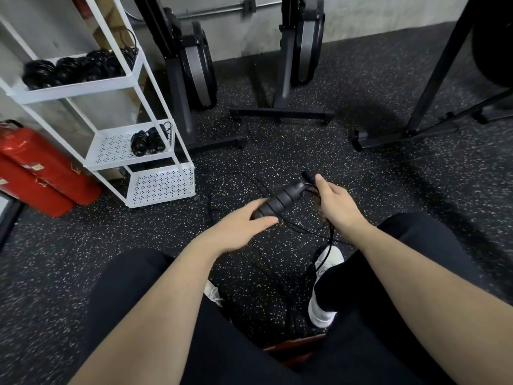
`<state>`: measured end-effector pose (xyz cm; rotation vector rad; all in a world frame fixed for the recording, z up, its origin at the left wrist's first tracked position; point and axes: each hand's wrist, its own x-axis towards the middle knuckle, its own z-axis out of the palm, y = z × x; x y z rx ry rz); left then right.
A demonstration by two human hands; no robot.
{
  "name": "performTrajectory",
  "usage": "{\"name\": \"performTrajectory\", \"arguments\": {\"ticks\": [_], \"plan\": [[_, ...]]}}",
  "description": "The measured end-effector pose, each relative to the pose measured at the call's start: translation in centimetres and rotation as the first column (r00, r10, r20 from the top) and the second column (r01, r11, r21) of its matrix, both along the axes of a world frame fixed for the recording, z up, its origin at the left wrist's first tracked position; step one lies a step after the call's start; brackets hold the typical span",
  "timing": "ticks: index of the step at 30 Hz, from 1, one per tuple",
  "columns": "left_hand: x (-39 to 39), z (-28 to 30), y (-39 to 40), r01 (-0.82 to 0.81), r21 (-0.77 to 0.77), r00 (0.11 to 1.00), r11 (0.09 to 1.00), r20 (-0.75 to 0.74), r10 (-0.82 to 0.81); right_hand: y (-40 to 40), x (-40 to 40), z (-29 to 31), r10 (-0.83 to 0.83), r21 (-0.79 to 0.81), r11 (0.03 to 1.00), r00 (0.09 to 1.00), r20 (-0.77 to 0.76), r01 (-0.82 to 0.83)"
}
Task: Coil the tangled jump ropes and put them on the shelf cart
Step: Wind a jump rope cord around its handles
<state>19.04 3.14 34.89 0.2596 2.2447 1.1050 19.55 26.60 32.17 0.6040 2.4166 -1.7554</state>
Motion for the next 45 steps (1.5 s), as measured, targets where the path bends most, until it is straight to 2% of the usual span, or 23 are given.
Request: {"name": "performTrajectory", "arguments": {"ticks": [3, 5, 8, 10, 13, 15, 16, 18, 20, 21, 23, 25, 28, 33, 36, 39, 42, 45], "plan": [[-0.2, -0.4, -1.1, -0.077, 0.029, 0.997, 0.997, 0.015, 0.077, -0.3, 0.1, 0.3, 0.098, 0.053, 0.994, 0.995, 0.002, -0.098], [-0.3, -0.6, -1.5, -0.129, 0.020, 0.992, 0.991, -0.002, 0.129, -0.6, 0.2, 0.5, 0.134, 0.017, 0.991, 0.991, 0.028, -0.134], [-0.6, -0.9, -1.4, -0.227, 0.000, 0.970, 0.974, -0.093, 0.226, -1.0, 0.2, 0.9, 0.133, -0.203, 0.971, 0.991, 0.005, -0.129], [-0.6, -1.1, -0.8, -0.291, 0.030, 0.947, 0.956, -0.132, 0.293, -1.3, 0.1, 1.0, 0.107, -0.397, 0.911, 0.994, -0.024, -0.107], [-0.5, -1.5, 0.2, -0.419, 0.145, 0.897, 0.896, -0.087, 0.433, -1.7, 0.0, 0.9, 0.046, -0.547, 0.835, 0.999, -0.021, -0.050], [-0.5, -1.7, 1.0, -0.505, 0.243, 0.858, 0.828, 0.037, 0.512, -1.9, 0.1, 0.9, 0.021, -0.523, 0.852, 1.000, -0.006, -0.021], [-0.4, -1.8, 1.4, -0.571, 0.301, 0.818, 0.764, 0.139, 0.557, -2.0, 0.2, 0.8, 0.031, -0.498, 0.867, 1.000, 0.000, -0.026], [-0.5, -1.8, 2.0, -0.735, 0.367, 0.678, 0.571, 0.378, 0.630, -2.1, 0.4, 0.6, 0.108, -0.475, 0.875, 0.994, -0.004, -0.096], [-0.6, -1.7, 2.2, -0.844, 0.346, 0.536, 0.409, 0.556, 0.636, -2.3, 1.0, 0.7, 0.235, -0.447, 0.865, 0.971, -0.042, -0.229], [-0.7, -1.7, 2.2, -0.873, 0.329, 0.488, 0.361, 0.614, 0.620, -2.5, 1.3, 0.7, 0.309, -0.388, 0.869, 0.949, -0.058, -0.307], [-0.6, -1.7, 2.1, -0.903, 0.304, 0.429, 0.304, 0.678, 0.597, -3.1, 2.1, 0.7, 0.474, -0.165, 0.866, 0.880, -0.031, -0.473], [-0.4, -1.8, 1.9, -0.919, 0.295, 0.394, 0.262, 0.707, 0.587, -3.9, 2.7, 0.8, 0.604, 0.025, 0.796, 0.796, 0.050, -0.605], [-0.2, -2.0, 1.8, -0.902, 0.319, 0.432, 0.292, 0.694, 0.576, -5.5, 3.4, 1.2, 0.685, 0.058, 0.725, 0.727, 0.048, -0.687], [-0.4, -2.4, 1.6, -0.883, 0.326, 0.467, 0.337, 0.676, 0.570, -6.4, 3.8, 1.4, 0.705, 0.098, 0.705, 0.709, 0.015, -0.703], [-0.5, -2.4, 1.5, -0.846, 0.315, 0.525, 0.431, 0.636, 0.565, -5.7, 3.6, 0.6, 0.683, 0.056, 0.730, 0.731, 0.003, -0.682], [-0.7, -2.1, 1.3, -0.827, 0.296, 0.553, 0.479, 0.587, 0.592, -5.1, 3.5, 0.2, 0.654, 0.050, 0.757, 0.756, -0.039, -0.652], [-0.8, -1.6, 0.9, -0.811, 0.268, 0.568, 0.521, 0.575, 0.589, -4.2, 3.2, 0.2, 0.616, 0.053, 0.787, 0.788, -0.002, -0.615], [-1.0, -1.2, 0.1, -0.800, 0.242, 0.571, 0.549, 0.589, 0.572, -3.1, 3.0, 0.5, 0.638, 0.057, 0.768, 0.770, 0.023, -0.638]]}}
